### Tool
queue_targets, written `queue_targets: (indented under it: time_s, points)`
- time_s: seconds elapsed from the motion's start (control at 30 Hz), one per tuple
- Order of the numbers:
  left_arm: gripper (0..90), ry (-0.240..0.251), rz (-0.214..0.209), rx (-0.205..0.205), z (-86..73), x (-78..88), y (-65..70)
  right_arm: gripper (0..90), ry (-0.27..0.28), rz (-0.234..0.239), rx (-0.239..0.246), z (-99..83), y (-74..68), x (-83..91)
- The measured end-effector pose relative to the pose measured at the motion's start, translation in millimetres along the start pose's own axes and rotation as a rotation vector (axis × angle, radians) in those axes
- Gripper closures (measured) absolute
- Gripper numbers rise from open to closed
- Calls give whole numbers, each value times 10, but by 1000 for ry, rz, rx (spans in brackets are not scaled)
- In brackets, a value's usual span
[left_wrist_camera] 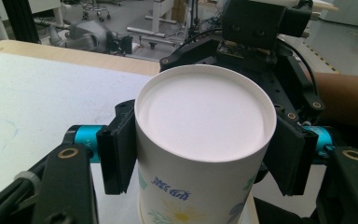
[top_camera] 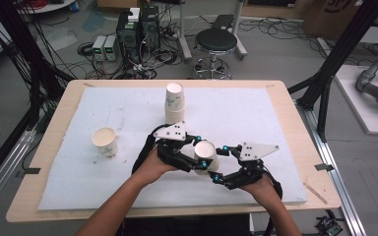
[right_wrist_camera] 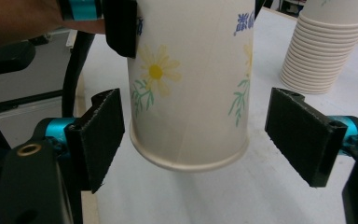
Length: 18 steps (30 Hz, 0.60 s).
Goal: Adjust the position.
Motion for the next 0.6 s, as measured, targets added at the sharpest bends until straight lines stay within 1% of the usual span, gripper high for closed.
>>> queue_targets:
  time_s: [0.2,0.33,0.4,0.53,0.57,0.6]
  points:
    - [343,2,-22,2,-1,-37,20,203,12,21,-7,7,-9,-36]
    - [344,3,-44,7,-8,-65,30,205,7,30,-10,2,-18,-61]
    - [344,2,-47,6,-9,-71,31,208,7,35,-11,-4,-18,-70]
    - [346,18,-67,11,-10,-89,43,211,11,54,-20,-15,-20,-89]
    - [346,19,-68,8,-9,-90,43,213,13,57,-26,-18,-21,-96]
    - [346,16,-65,6,-9,-89,43,238,13,63,-25,-21,-20,-101]
Point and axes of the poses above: each handheld gripper's, and its own axes: x roughly backward along the jaws, z roughly out of its top, y roughly to its right, the point moved 3 cm from there along -x, roughly forward along the jaws, and after that the axes turned 1 degree about -y, right-handed, at the moved point
